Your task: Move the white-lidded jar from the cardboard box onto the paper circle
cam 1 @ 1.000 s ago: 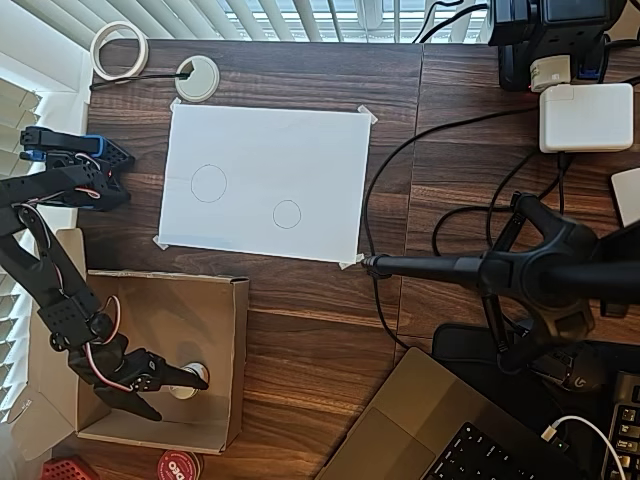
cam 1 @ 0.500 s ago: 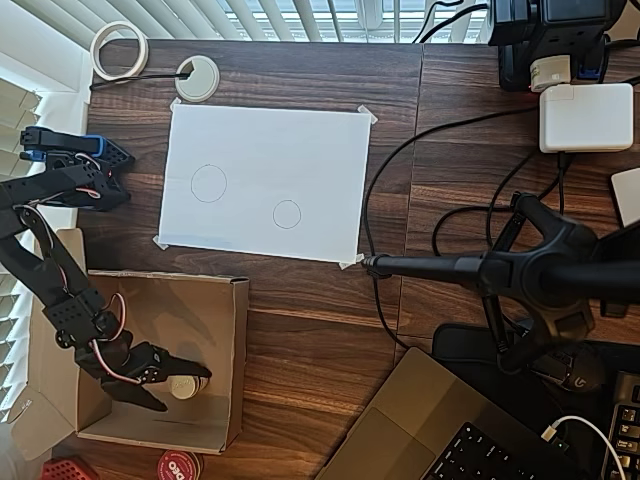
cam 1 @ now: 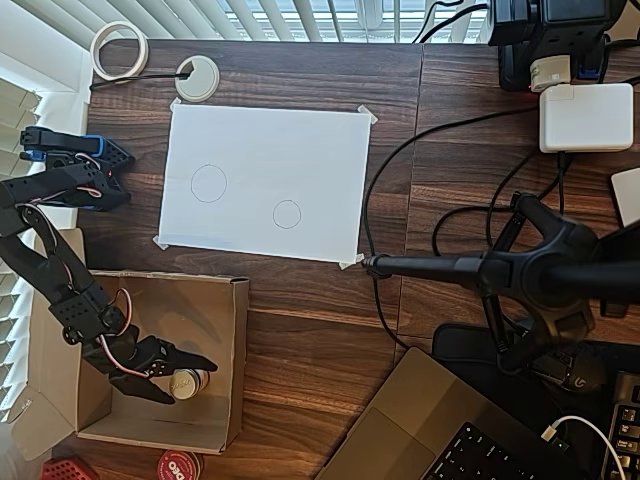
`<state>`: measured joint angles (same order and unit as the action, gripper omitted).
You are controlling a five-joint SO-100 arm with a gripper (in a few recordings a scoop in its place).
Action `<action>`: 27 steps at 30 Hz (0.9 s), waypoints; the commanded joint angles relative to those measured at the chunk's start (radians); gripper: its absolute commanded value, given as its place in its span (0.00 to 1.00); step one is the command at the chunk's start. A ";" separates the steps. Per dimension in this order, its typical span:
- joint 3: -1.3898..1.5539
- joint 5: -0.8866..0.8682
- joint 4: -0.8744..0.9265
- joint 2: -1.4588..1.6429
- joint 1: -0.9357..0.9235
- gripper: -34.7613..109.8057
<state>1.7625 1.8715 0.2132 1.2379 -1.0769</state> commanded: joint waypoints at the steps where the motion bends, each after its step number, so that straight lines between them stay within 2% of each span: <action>1: -0.021 0.017 -0.018 0.043 -0.008 0.50; 20: 0.038 0.040 -0.018 0.054 -0.008 0.46; 27: 0.031 0.020 -0.018 0.061 -0.003 0.41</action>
<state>1.8132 1.8868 0.2132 1.2379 -1.0769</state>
